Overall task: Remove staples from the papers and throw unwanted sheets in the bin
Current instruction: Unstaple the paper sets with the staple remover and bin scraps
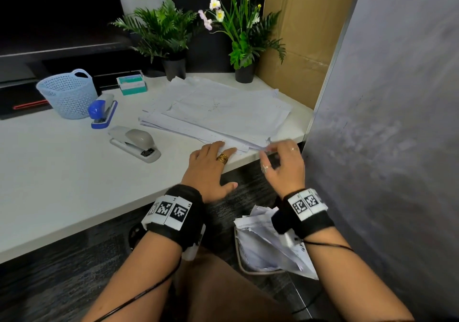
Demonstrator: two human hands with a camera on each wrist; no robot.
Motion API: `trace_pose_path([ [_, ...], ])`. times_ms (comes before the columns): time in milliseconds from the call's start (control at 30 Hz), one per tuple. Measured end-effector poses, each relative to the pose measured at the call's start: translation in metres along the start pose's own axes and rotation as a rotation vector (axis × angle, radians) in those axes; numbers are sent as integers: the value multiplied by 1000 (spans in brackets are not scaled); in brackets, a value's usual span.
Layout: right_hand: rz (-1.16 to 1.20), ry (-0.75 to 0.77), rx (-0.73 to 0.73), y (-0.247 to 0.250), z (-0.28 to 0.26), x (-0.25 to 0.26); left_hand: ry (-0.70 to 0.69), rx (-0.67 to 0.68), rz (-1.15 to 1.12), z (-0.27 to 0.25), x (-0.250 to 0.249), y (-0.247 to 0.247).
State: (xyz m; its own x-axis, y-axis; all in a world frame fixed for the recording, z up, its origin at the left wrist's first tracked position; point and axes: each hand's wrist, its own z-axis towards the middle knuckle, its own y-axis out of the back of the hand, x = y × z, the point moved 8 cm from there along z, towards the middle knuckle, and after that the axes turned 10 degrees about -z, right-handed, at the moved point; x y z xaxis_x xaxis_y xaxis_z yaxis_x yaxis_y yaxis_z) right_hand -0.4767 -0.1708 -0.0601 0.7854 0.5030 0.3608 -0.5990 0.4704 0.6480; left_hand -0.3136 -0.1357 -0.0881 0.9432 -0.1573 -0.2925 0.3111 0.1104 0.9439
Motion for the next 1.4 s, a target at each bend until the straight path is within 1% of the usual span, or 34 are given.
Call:
trace_pose_path([
  [33,4,31,8,1,14,8,3,2,-11,0,0,1],
  [67,-12,62,70,-4,28,14,5,1,-22,0,0,2],
  [167,-159,141,405,-38,48,16,14,9,-67,0,2,4],
  [200,-190,147,481,-46,48,14,17,13,-84,0,3,4],
  [233,-203,141,510,-49,48,12,19,18,-97,0,3,4],
  [300,-226,130,465,-47,50,14,22,31,-107,0,4,4],
  [367,-270,168,435,-47,49,20,24,37,-113,0,5,3],
  [500,-313,246,515,-52,46,26,34,56,-127,0,5,3],
  [600,-303,195,488,-51,53,20,37,67,-153,0,5,4],
  [667,-338,180,483,-51,56,21,41,70,-169,-1,5,5],
  [733,-337,191,424,-44,57,28,65,46,-240,-1,5,8],
  [767,-299,210,365,-37,56,35,97,12,-354,-1,8,11],
  [800,-250,235,299,-30,53,43,144,-21,-546,-1,9,15],
  [833,-200,269,220,-22,50,52,196,-64,-783,-1,13,19],
  [867,-155,303,144,-15,44,62,233,-129,-1012,-3,16,26],
  [900,-117,340,84,-9,37,72,262,-216,-1191,-6,21,34],
  [933,-87,370,45,-4,31,83,297,-300,-1275,-10,25,44],
  [967,-65,397,7,0,24,94,331,-367,-1287,-13,31,52],
  [1000,-58,421,-32,5,19,105,365,-401,-1250,-15,38,57],
  [1100,-69,476,-89,12,7,131,454,-308,-1065,-20,50,64],
  [1167,-44,497,-92,11,5,139,498,-308,-974,-26,59,68],
  [1233,-34,535,-29,1,2,144,496,-355,-1042,-33,62,72],
  [1300,-32,567,80,-11,-3,147,446,-380,-1183,-37,58,77],
  [1333,-32,564,109,-14,-6,146,418,-392,-1219,-38,55,80],
  [1400,-36,552,81,-12,-6,146,370,-418,-1248,-36,52,89],
])
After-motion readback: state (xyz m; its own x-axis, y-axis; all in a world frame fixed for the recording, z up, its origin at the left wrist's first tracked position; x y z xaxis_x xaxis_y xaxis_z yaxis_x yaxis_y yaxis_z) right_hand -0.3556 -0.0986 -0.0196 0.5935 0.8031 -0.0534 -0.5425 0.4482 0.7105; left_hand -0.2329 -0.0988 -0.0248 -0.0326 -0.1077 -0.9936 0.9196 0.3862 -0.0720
